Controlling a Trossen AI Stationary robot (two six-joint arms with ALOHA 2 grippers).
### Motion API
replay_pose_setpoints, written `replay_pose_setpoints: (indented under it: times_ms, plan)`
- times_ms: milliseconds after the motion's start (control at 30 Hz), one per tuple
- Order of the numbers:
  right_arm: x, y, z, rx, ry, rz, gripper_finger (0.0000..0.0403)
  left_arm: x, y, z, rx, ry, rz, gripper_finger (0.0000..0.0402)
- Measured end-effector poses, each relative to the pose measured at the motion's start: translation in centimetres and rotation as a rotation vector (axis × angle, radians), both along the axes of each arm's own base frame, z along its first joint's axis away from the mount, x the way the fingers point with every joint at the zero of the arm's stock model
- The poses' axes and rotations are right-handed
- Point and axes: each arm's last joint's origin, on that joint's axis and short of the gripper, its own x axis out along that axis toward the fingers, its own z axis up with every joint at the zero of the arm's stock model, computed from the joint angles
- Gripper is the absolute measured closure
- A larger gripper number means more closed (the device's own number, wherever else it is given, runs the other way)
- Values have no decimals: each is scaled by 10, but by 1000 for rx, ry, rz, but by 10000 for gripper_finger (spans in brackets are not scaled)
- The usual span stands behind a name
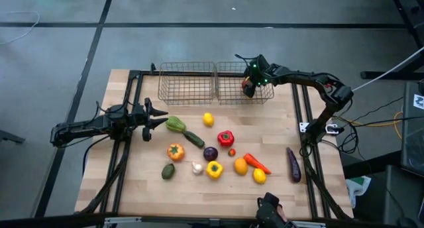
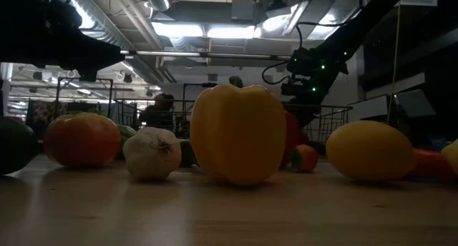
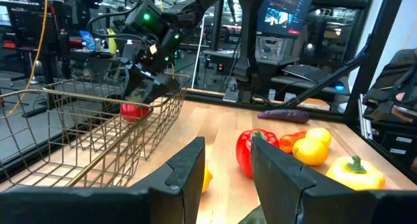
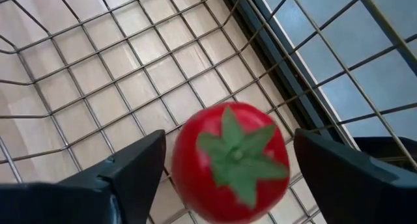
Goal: Sort produce into baskets
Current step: Put the bottom yellow lemon into the right golden wire basket
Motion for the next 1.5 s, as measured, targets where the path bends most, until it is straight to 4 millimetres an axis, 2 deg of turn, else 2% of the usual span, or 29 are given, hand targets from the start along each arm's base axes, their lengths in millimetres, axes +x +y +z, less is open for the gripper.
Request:
replay_pose_setpoints:
  times_ms: [167,267,500,700,933,1167,1500]
  plan:
    - [0,1,6,5,-27,17,66,0,0,0,0,-1,0,281]
    - [2,-1,17,-2,-41,22,66,0,0,0,0,0,0,281]
    - [9,-3,60,84,-44,-14,65,0,0,0,0,0,0,281]
    - [20,13,100,223,-60,63,65,0,0,0,0,0,0,281]
    - [40,57,126,244,58,165,65,0,0,0,0,0,0,280]
    - [60,116,128,276,163,335,65,0,0,0,0,0,-1,280]
    - [82,189,128,245,170,569,65,0,0,0,0,0,0,280]
